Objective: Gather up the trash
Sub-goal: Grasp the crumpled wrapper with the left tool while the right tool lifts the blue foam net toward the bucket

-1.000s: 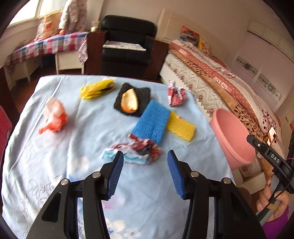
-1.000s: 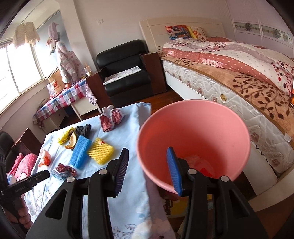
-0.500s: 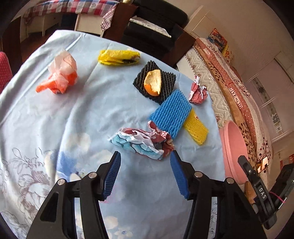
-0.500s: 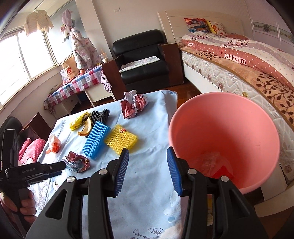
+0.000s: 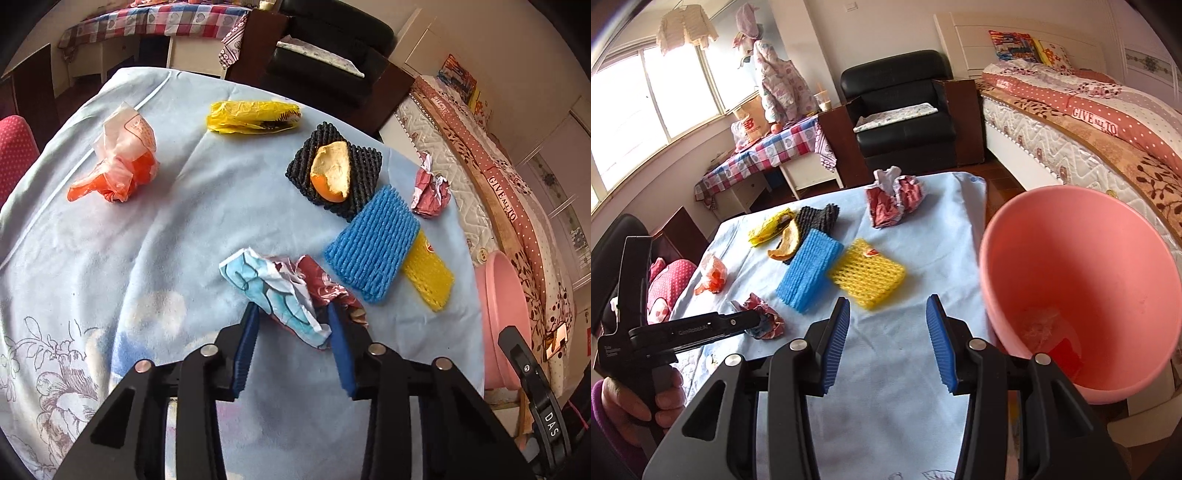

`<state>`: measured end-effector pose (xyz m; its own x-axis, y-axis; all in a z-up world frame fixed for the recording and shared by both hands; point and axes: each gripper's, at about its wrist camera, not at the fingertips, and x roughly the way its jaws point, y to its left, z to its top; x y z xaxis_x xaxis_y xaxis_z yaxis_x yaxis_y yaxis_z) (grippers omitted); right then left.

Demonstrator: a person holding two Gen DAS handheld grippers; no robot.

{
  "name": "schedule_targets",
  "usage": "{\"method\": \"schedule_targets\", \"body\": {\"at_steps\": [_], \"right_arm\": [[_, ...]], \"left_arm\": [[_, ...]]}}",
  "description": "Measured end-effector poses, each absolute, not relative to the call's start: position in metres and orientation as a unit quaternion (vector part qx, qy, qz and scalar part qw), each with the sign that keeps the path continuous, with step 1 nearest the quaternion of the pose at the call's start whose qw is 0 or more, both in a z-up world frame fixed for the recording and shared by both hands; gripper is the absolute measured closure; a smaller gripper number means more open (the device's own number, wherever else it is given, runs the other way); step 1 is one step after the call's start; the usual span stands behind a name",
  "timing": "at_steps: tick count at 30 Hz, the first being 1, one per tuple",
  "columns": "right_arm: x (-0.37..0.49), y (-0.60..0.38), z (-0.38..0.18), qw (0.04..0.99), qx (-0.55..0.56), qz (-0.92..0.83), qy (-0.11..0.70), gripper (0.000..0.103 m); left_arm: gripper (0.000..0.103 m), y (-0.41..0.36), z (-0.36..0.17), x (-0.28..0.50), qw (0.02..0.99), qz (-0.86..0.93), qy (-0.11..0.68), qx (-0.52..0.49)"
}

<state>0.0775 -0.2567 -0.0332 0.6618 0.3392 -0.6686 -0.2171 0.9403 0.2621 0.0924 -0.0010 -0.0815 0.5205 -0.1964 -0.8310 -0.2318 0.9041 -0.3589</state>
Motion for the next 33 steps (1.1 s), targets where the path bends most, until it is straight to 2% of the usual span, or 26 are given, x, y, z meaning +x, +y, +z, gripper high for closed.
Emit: {"method": "schedule_targets", "body": {"at_steps": [1,3,4,14,27,32,33], "right_arm": [[0.079,-0.253,-0.033,0.906,0.081,0.160,0.383,0.059],[0.081,-0.246,-0.034,0.901,0.085,0.171,0.389,0.059],[0.083,-0.241,-0.035,0.898,0.088,0.178,0.393,0.059],[0.104,-0.190,-0.045,0.872,0.112,0.216,0.425,0.059],[0.127,-0.136,-0.069,0.883,0.091,0.131,0.442,0.060],[0.126,-0.137,-0.080,0.875,0.114,0.103,0.460,0.096],[0.124,-0.139,-0.080,0.874,0.118,0.101,0.460,0.096]], "left_arm": [[0.077,0.001,-0.082,0.092,0.845,0.008,0.489,-0.217],[0.094,0.004,-0.083,0.090,0.847,0.008,0.488,-0.212],[0.098,0.006,-0.082,0.090,0.847,0.007,0.487,-0.212],[0.100,0.036,-0.070,0.078,0.866,0.002,0.455,-0.208],[0.100,0.066,-0.052,0.057,0.873,-0.035,0.438,-0.214],[0.100,0.072,-0.042,0.054,0.874,-0.056,0.434,-0.210],[0.100,0.072,-0.041,0.054,0.874,-0.060,0.435,-0.209]]}}
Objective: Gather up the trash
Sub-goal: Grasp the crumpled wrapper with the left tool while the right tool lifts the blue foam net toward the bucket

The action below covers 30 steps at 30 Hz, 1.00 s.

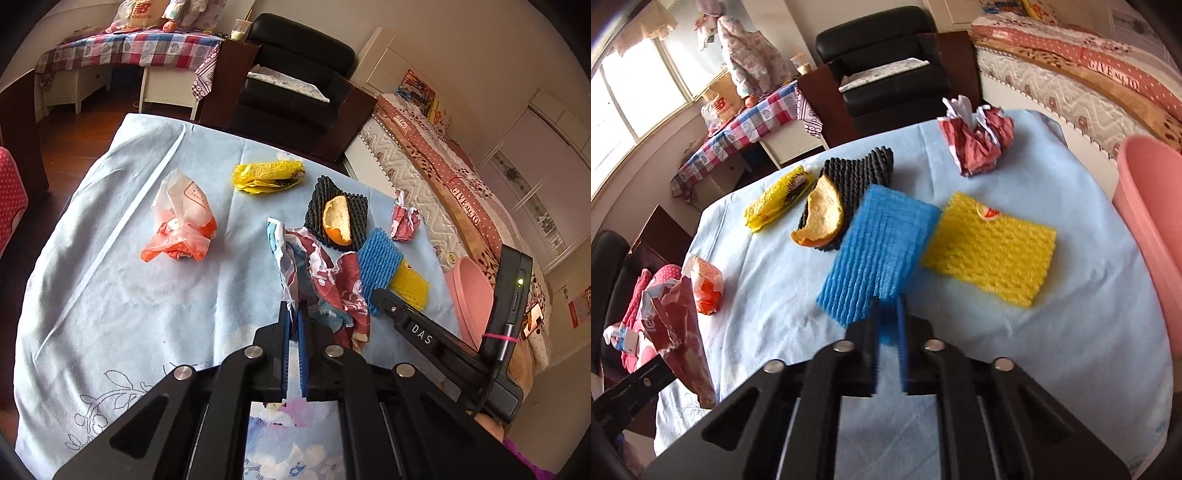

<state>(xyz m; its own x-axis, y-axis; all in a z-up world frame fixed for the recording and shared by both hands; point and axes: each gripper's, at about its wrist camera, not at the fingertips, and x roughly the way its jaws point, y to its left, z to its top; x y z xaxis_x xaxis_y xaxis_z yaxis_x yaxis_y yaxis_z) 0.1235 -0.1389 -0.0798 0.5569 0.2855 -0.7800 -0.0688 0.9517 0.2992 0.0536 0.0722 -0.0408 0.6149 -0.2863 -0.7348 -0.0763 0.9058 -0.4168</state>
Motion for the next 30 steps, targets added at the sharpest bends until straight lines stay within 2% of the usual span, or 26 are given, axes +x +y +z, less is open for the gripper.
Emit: {"method": "schedule_targets", "body": {"at_steps": [18,30], "right_arm": [[0.040,-0.199,0.010,0.920,0.107,0.059,0.372,0.097],[0.018,-0.287,0.021,0.932,0.110,0.015,0.345,0.097]], "left_arm": [[0.100,0.029,-0.002,0.058,0.882,-0.139,0.420,-0.161],[0.100,-0.049,0.032,0.048,0.900,-0.147,0.397,-0.106]]}}
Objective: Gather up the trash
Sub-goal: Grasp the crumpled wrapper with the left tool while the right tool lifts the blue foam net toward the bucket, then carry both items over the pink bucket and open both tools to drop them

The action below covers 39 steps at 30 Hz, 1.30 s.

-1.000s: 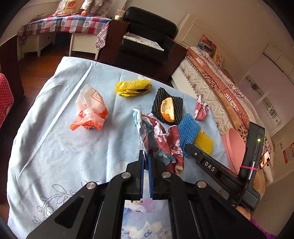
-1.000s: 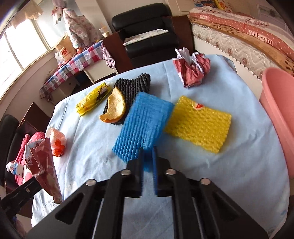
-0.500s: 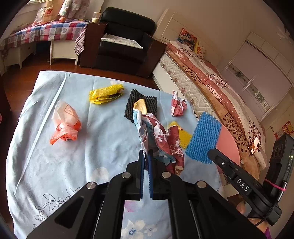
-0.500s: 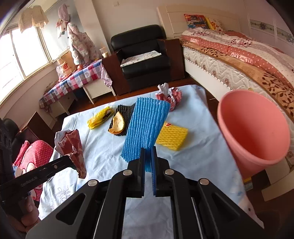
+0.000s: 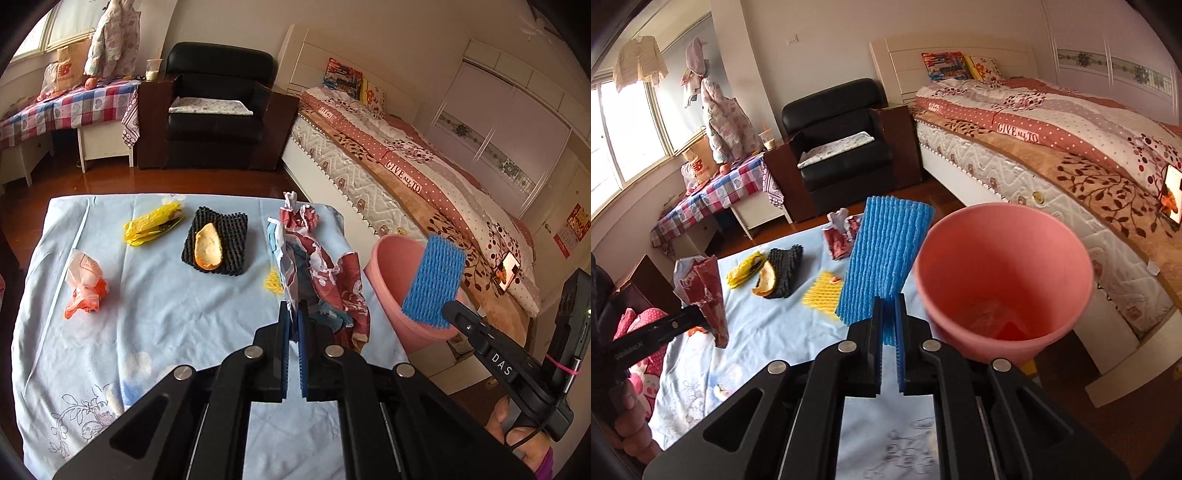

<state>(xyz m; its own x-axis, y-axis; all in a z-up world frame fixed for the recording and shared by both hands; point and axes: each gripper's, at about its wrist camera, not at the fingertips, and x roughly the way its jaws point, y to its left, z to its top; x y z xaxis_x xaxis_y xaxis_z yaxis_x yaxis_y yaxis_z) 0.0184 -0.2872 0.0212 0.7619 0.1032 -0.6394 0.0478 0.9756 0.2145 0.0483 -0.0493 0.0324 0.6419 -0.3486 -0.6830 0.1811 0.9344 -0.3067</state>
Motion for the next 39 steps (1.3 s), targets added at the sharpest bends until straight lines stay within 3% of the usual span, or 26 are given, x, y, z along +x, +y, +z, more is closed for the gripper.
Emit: {"method": "schedule_targets", "body": {"at_steps": [15,34,37,39], "right_arm": [[0.035,-0.371,0.012,0.937,0.120,-0.018,0.326,0.097],[0.080,-0.405,-0.041,0.914,0.118,-0.010,0.388,0.097],[0.083,-0.406,-0.043,0.912,0.113,-0.017,0.395,0.097],[0.085,-0.409,-0.045,0.909,0.120,-0.018,0.399,0.096]], "left_arm": [[0.099,-0.173,0.042,0.086,0.902,-0.181,0.390,-0.039],[0.099,-0.273,-0.032,0.138,0.869,-0.203,0.452,0.011],[0.092,-0.277,-0.034,0.138,0.870,-0.209,0.447,0.016],[0.061,-0.277,-0.033,0.138,0.871,-0.210,0.443,0.016]]}}
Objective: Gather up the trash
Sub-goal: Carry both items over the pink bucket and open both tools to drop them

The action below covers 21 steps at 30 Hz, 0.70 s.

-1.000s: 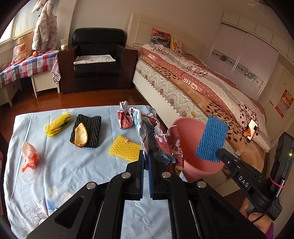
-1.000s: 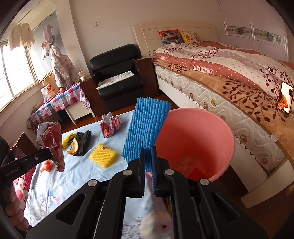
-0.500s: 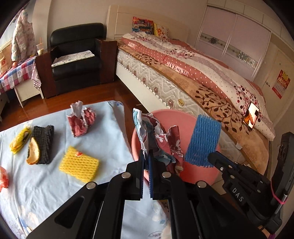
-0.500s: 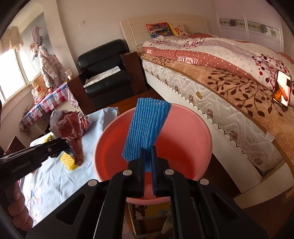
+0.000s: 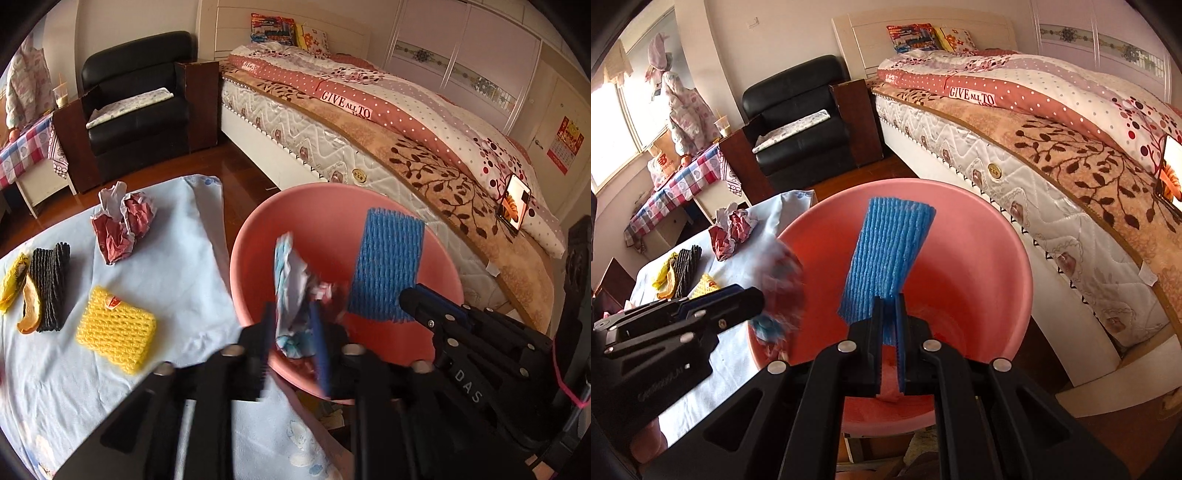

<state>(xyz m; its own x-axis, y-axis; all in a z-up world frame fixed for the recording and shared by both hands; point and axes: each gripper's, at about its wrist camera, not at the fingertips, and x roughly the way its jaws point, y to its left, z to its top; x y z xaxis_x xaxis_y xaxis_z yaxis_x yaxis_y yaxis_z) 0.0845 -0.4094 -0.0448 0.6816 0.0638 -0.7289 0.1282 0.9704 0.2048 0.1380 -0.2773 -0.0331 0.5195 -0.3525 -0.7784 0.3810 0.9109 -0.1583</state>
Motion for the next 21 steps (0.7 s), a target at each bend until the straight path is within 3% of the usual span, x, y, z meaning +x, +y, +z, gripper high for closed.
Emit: {"method": "schedule_targets", "body": {"at_steps": [1,6,8,10,12,21], "right_arm": [[0.085,-0.411,-0.046,0.907,0.125,-0.019,0.401,0.096],[0.082,-0.416,-0.050,0.901,0.146,-0.018,0.408,0.095],[0.080,-0.415,-0.049,0.901,0.148,-0.019,0.408,0.089],[0.079,-0.414,-0.047,0.902,0.149,-0.020,0.405,0.073],[0.077,-0.413,-0.045,0.903,0.150,-0.019,0.402,0.068],[0.065,-0.407,-0.032,0.907,0.157,-0.031,0.390,0.067]], "left_arm": [[0.057,-0.278,-0.032,0.137,0.873,-0.208,0.441,0.015],[0.056,-0.272,-0.029,0.135,0.874,-0.213,0.437,0.001],[0.056,-0.268,-0.027,0.132,0.875,-0.214,0.435,-0.002],[0.056,-0.263,-0.025,0.129,0.875,-0.214,0.434,-0.007],[0.056,-0.257,-0.022,0.126,0.877,-0.214,0.430,-0.013],[0.056,-0.227,-0.008,0.112,0.883,-0.214,0.416,-0.033]]}}
